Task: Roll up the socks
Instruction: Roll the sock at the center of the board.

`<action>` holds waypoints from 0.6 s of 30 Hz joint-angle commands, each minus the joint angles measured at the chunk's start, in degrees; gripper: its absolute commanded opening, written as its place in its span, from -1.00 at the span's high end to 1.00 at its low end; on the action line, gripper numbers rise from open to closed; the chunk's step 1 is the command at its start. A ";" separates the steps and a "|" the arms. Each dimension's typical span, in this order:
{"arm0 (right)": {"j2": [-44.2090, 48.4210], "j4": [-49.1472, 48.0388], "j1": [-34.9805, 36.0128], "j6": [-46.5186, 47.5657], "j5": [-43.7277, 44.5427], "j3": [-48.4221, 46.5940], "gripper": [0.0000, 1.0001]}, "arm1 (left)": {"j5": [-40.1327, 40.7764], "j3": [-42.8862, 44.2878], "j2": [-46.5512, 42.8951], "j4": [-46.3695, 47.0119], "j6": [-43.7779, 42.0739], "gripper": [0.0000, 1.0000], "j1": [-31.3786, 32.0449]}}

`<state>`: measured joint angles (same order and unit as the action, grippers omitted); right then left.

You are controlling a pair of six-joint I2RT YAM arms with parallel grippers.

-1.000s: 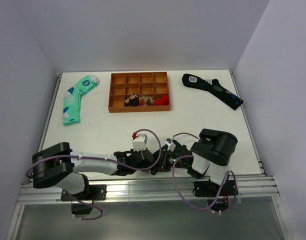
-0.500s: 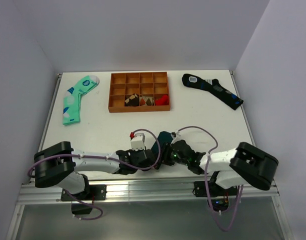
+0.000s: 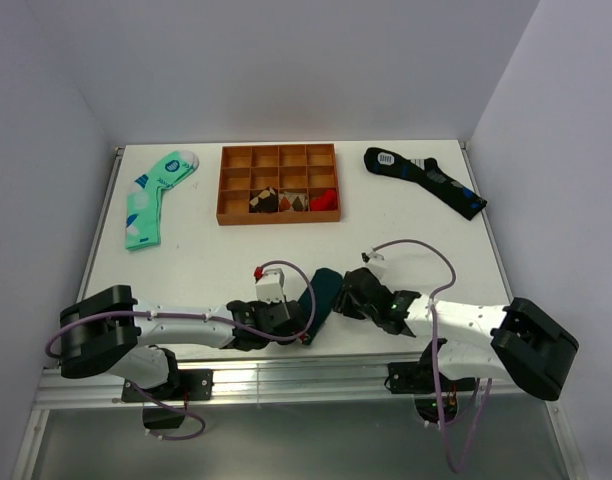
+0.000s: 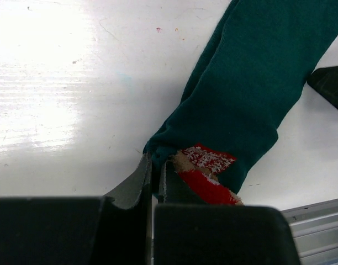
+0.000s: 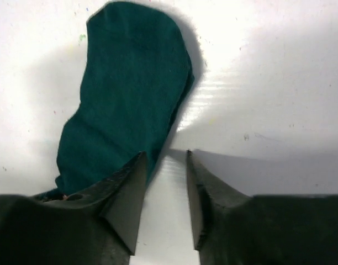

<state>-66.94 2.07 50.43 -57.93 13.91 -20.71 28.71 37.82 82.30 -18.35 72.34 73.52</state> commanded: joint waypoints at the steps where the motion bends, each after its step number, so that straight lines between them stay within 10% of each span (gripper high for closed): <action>1: -1.79 7.42 -0.60 2.21 4.19 -2.05 0.11 | -2.43 -1.26 0.67 -8.98 0.09 1.00 0.66; 18: -21.92 3.57 -6.49 14.77 0.33 -17.43 0.31 | -1.64 5.50 4.70 -14.34 -1.49 0.99 1.45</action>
<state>-85.69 3.46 45.67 -48.01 14.59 -36.86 28.75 42.19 84.58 -25.61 72.10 74.35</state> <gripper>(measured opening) 0.351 0.045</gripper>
